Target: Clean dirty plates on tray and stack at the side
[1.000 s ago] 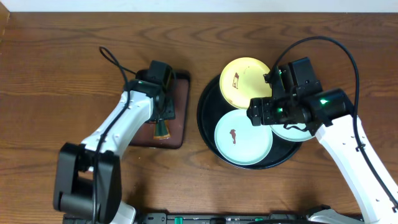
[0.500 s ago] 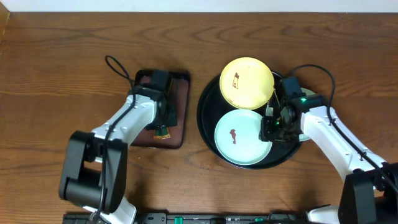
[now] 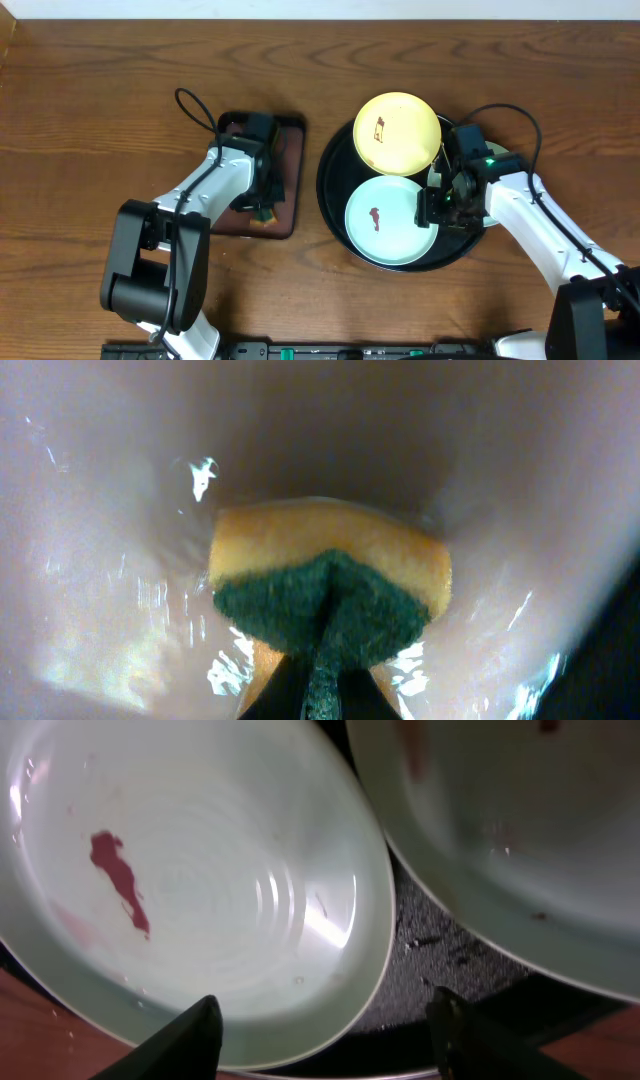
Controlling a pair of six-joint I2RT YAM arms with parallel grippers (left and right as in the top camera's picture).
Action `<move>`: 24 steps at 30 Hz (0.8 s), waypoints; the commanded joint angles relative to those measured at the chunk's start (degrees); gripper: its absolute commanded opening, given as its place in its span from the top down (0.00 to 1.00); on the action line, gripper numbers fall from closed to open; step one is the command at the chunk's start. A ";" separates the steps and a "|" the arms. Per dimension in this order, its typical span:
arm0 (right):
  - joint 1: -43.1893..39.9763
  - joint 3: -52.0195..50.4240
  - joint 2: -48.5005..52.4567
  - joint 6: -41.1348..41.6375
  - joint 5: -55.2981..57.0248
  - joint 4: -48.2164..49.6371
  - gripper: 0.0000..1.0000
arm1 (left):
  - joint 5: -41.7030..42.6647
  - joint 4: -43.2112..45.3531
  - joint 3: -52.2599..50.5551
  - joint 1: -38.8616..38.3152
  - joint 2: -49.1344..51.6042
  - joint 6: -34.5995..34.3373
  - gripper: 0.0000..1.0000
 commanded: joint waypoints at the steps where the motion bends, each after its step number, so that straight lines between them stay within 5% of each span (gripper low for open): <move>1: -0.94 -2.75 -0.98 0.85 0.87 1.77 0.34 | 0.81 -5.14 5.42 0.04 -1.92 1.29 0.93; 10: -0.94 -12.70 -0.98 5.95 0.07 14.03 0.44 | 3.50 -14.27 14.32 -0.22 -9.40 1.27 0.93; 20: -0.92 -16.72 -0.98 8.66 1.38 24.37 0.87 | 8.92 -14.10 16.35 -6.03 -11.98 -2.27 0.92; 24: -0.92 -16.87 -0.98 8.63 4.42 25.88 0.81 | 8.85 -11.78 16.35 -9.88 -11.98 -4.48 0.92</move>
